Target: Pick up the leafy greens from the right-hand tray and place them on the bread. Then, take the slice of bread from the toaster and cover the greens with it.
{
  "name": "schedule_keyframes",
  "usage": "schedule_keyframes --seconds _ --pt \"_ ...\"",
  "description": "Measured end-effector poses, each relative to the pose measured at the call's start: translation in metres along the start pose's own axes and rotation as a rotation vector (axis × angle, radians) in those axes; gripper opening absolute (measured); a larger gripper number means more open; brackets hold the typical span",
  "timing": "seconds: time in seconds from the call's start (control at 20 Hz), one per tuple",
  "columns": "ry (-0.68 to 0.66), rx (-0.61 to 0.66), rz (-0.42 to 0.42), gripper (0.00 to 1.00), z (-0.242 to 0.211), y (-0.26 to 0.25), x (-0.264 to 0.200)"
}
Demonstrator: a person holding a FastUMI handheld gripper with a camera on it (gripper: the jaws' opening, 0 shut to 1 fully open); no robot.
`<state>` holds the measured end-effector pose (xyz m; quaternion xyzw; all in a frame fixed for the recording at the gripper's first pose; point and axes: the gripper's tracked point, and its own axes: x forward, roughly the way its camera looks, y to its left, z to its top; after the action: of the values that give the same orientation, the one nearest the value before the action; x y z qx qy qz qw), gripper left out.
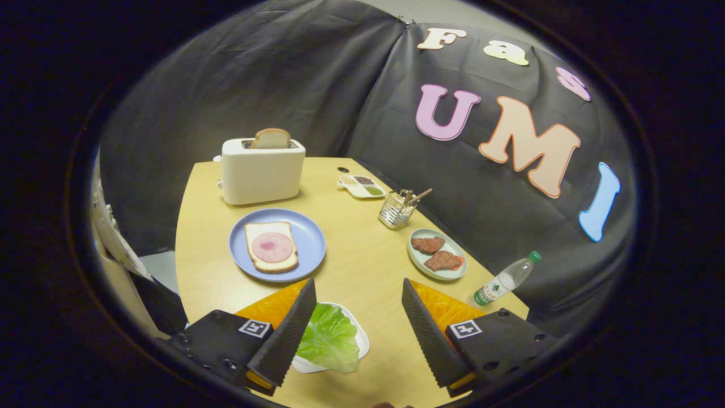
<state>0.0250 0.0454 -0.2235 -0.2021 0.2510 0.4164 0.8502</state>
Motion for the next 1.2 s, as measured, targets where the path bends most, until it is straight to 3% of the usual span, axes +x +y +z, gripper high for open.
schedule_keyframes --seconds 0.45,1.2 --pt "0.146 -0.080 0.138 0.99 -0.052 0.026 0.026" --pt "0.322 -0.013 0.251 0.99 -0.121 0.051 0.065"
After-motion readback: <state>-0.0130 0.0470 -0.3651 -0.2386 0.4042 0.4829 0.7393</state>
